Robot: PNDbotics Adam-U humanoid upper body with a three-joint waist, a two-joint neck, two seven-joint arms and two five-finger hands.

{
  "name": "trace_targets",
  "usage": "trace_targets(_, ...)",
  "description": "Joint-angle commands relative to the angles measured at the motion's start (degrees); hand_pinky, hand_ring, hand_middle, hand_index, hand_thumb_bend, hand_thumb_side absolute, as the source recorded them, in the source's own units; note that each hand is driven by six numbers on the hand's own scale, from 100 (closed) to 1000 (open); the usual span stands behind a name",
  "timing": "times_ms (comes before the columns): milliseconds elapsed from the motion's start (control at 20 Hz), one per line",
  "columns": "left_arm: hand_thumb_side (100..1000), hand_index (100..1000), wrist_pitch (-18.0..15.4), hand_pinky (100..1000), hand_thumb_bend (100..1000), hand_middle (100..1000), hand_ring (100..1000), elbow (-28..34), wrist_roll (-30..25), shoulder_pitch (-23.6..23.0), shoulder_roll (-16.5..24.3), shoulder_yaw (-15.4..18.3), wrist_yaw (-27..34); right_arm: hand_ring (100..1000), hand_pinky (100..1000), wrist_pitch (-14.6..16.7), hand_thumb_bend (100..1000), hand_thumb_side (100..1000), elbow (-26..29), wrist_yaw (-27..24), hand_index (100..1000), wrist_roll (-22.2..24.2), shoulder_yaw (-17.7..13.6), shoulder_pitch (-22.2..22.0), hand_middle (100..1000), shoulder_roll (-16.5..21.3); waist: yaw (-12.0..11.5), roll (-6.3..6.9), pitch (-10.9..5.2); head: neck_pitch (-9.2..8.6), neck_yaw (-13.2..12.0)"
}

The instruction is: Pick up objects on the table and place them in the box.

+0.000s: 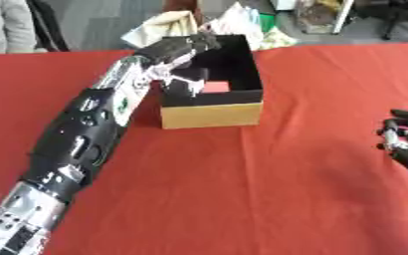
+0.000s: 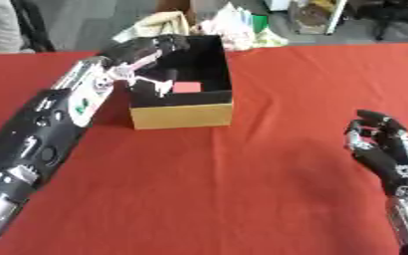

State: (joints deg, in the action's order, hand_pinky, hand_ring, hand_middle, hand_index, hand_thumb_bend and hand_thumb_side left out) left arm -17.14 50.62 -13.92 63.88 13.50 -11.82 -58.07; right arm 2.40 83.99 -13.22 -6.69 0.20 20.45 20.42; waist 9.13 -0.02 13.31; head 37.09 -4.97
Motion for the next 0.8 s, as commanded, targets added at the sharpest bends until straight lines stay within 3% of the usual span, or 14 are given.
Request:
trace_targets(50, 207, 993, 0.0, 862, 376, 998, 941, 0.5, 0.5, 0.4, 0.5, 0.4, 0.0, 629, 512, 0.1, 100, 100, 0.4, 0.1, 750, 0.1, -0.4, 0.6, 607, 0.8, -0.1, -0.2, -0.99, -0.62, 0.1)
trace_targets(250, 189, 988, 0.5, 851, 329, 986, 925, 4.4, 1.5, -0.2, 2.6, 0.6, 5.2, 630, 512, 0.2, 100, 100, 0.3, 0.1, 750, 0.0, -0.6, 0.0, 607, 1.0, -0.9, -0.34, -1.52, -0.41, 0.5)
trace_targets(400, 171, 957, 1.6, 826, 270, 934, 886, 11.7, 2.4, -1.5, 6.6, 0.4, 12.9, 630, 513, 0.2, 100, 100, 0.3, 0.1, 750, -0.3, -0.9, -0.6, 607, 1.2, -1.9, -0.44, -2.0, -0.08, 1.0)
trace_targets(650, 161, 940, 6.8, 780, 103, 870, 827, 25.1, 3.3, -6.8, 13.8, 1.4, 27.4, 631, 513, 0.4, 100, 100, 0.2, 0.0, 750, -0.8, -1.4, -1.6, 607, 1.6, -3.7, -0.63, -2.8, 0.44, 1.9)
trace_targets(800, 163, 940, 10.5, 774, 100, 865, 821, 31.5, 3.6, -11.1, 16.9, 2.6, 34.6, 631, 513, 0.4, 100, 100, 0.2, 0.0, 750, -0.9, -1.5, -1.9, 607, 1.6, -4.6, -0.79, -3.14, 0.79, 2.1)
